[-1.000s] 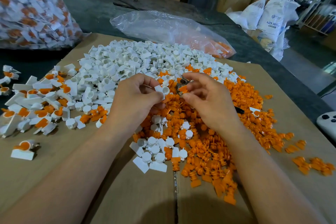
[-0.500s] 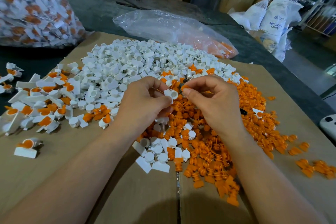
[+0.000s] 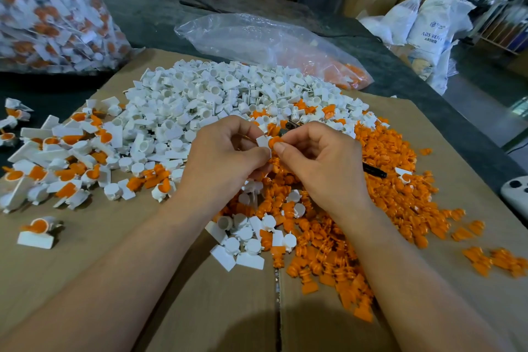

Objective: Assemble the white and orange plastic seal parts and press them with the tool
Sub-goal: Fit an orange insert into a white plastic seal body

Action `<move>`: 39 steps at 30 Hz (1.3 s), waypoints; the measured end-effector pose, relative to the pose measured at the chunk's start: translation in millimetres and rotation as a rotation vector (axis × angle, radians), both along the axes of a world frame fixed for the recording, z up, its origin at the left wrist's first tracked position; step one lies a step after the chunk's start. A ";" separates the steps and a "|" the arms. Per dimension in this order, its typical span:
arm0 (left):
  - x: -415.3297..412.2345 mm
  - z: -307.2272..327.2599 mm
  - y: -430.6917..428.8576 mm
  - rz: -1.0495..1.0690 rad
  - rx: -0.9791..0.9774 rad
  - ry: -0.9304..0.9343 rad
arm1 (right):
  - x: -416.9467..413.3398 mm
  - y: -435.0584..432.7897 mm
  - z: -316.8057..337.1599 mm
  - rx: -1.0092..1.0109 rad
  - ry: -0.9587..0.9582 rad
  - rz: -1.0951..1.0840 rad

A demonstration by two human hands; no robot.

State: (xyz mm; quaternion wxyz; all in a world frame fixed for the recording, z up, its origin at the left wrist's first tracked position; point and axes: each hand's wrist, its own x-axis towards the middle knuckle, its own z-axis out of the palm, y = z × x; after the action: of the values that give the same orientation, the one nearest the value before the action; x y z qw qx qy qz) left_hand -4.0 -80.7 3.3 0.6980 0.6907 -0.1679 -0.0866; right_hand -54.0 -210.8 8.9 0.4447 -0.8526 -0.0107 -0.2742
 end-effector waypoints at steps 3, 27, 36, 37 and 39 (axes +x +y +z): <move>-0.4 -0.2 0.0 0.025 -0.009 -0.029 | -0.4 -0.3 -0.6 -0.079 -0.019 -0.028; -6.0 0.5 0.3 0.066 0.063 -0.197 | -3.1 -0.2 1.9 -0.322 -0.085 -0.095; -9.0 -0.3 -1.6 0.063 0.019 -0.157 | -2.1 0.0 1.3 -0.323 -0.056 -0.104; -9.0 -0.4 -1.3 0.060 0.016 -0.149 | -2.3 0.3 1.3 -0.339 -0.054 -0.103; -8.7 -0.6 -1.2 0.061 0.026 -0.152 | -2.8 0.5 1.7 -0.371 -0.048 -0.106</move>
State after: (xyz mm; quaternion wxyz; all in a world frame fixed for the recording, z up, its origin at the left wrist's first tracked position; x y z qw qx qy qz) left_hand -12.8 -81.9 2.7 0.6766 0.7090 -0.1984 -0.0147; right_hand -56.8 -210.4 10.6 0.2647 -0.9125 -0.0267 -0.3106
